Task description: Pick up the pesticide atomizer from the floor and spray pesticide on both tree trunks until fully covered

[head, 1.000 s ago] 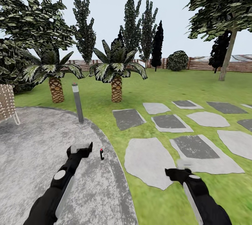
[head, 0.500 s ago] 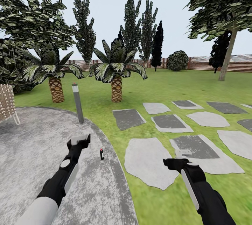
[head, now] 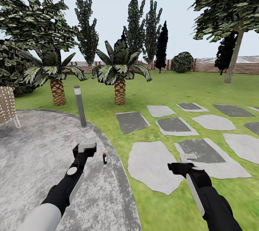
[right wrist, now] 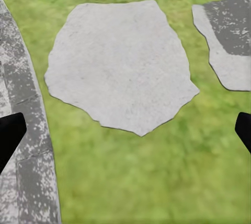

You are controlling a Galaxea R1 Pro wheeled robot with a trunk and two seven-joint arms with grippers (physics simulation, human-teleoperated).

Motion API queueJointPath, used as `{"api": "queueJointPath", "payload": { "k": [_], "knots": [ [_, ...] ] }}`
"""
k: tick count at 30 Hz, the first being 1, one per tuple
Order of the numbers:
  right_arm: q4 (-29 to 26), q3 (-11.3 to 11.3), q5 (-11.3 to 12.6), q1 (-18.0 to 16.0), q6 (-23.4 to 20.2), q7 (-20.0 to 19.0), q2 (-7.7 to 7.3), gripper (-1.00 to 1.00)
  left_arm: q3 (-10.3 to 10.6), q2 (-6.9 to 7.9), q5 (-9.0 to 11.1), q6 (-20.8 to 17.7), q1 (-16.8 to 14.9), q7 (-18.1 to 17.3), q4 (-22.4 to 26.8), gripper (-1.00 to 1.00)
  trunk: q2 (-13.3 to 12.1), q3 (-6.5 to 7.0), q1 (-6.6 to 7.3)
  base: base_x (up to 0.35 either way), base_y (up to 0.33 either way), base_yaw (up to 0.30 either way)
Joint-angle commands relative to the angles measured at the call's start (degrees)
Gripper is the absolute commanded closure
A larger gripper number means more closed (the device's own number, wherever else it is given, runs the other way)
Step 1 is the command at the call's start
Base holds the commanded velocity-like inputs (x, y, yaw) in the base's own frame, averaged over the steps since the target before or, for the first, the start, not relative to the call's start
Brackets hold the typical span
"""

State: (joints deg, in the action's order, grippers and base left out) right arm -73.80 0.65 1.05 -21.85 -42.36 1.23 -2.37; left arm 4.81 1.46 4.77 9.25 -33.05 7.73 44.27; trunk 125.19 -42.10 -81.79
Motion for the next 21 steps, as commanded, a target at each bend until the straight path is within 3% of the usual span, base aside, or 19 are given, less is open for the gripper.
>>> {"api": "queueJointPath", "payload": {
  "k": [1, 21],
  "knots": [
    [-0.01, 0.06, 0.05, 0.01, 0.00, 0.00, -0.03, -1.00, 0.01, 0.02, 0.02, -0.01, 0.00, 0.00, -0.03, -1.00, 0.40, -0.23, -0.22, 0.000, 0.000, 0.000],
    [-0.02, 0.14, 0.05, 0.00, 0.00, 0.01, -0.09, -1.00, -0.06, 0.03, 0.06, -0.02, 0.00, 0.00, -0.07, -1.00, 8.42, -5.55, -4.61, 0.000, 0.000, 0.000]
  ]
}}
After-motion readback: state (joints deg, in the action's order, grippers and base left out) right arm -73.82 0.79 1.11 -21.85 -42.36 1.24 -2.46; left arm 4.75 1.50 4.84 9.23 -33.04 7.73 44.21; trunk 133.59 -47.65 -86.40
